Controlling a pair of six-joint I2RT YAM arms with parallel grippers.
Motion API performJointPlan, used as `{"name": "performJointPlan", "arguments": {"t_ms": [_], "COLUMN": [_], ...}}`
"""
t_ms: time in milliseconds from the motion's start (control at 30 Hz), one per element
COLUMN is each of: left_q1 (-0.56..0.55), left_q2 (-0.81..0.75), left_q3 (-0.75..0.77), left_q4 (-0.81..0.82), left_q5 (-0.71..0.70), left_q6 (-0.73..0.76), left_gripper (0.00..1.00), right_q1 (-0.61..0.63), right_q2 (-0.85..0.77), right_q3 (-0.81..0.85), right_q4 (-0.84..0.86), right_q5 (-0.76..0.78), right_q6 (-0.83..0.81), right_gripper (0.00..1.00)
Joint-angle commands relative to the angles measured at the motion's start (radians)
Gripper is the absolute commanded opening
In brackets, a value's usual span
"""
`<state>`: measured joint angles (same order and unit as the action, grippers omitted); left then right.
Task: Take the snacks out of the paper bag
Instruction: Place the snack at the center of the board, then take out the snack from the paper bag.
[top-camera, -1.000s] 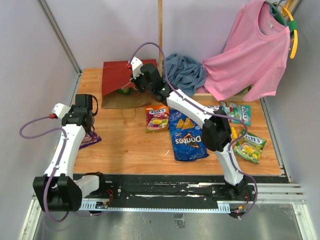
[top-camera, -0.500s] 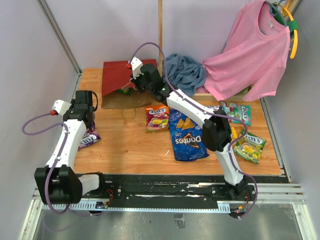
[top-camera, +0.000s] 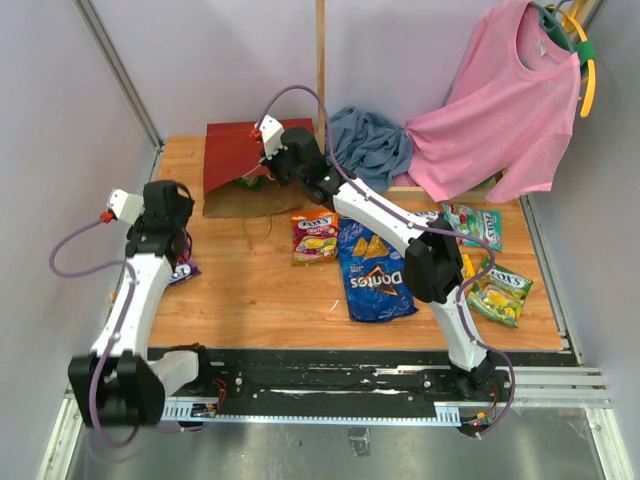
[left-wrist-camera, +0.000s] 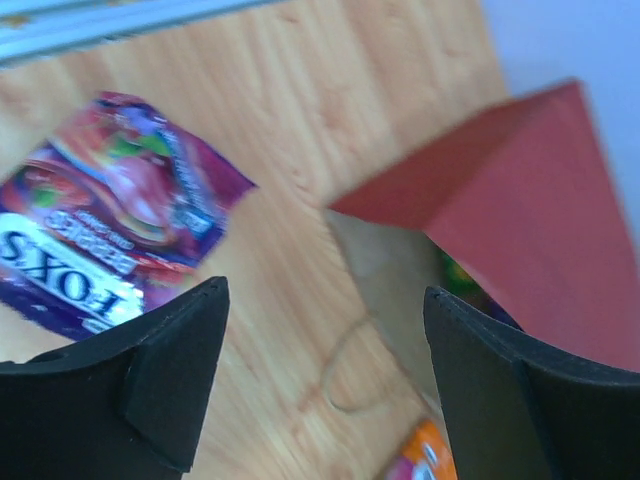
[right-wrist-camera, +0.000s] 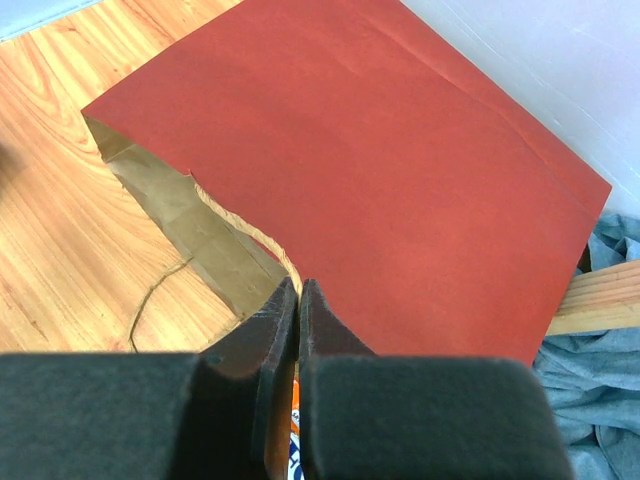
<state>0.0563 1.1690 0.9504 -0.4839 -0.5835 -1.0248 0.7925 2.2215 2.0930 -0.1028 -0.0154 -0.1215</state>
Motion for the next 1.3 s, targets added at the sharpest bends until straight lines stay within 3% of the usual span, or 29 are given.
{"name": "performJointPlan", "arguments": {"t_ms": [0,100,200,267,367,533,633,833,1033,1167,1267], "left_q1": [-0.034,-0.095,-0.132,-0.135,-0.136,-0.135,-0.135,-0.124,-0.099,-0.089,-0.088], "left_q2": [-0.214,-0.309,-0.313,-0.253,-0.1,0.164,0.307,0.501,0.727,0.836,0.854], "left_q3": [-0.2,-0.405,-0.574,-0.604,-0.568,-0.547,-0.479,-0.4,-0.328,-0.32,-0.309], "left_q4": [0.318,0.484,0.682,0.777,0.88,1.205,1.292,1.47,1.631,1.786,1.781], "left_q5": [0.274,0.435,0.544,0.594,0.648,0.778,0.807,0.762,0.773,0.779,0.74], "left_q6": [0.131,0.128,0.076,0.081,0.133,0.119,0.102,0.058,-0.035,-0.12,-0.127], "left_gripper": [0.86,0.93,0.91,0.88,0.87,0.83,0.73,0.64,0.41,0.4,0.44], "right_q1": [0.007,0.002,0.002,0.002,0.002,0.003,0.002,0.002,0.002,0.002,0.003], "right_q2": [-0.038,-0.031,-0.022,-0.023,-0.03,-0.047,-0.063,-0.076,-0.082,-0.083,-0.078], "right_q3": [-0.006,-0.005,0.003,-0.001,-0.013,-0.032,-0.055,-0.082,-0.088,-0.095,-0.088], "right_q4": [0.005,0.012,0.015,0.017,0.024,0.025,0.023,0.025,0.033,0.043,0.037], "right_q5": [-0.01,-0.012,-0.02,-0.029,-0.038,-0.027,-0.014,-0.004,0.004,0.006,0.002], "right_q6": [-0.034,-0.025,-0.005,0.009,0.022,0.021,0.008,-0.008,-0.013,-0.009,-0.008], "right_gripper": [0.01,0.01,0.01,0.01,0.01,0.01,0.01,0.01,0.01,0.01,0.01]}}
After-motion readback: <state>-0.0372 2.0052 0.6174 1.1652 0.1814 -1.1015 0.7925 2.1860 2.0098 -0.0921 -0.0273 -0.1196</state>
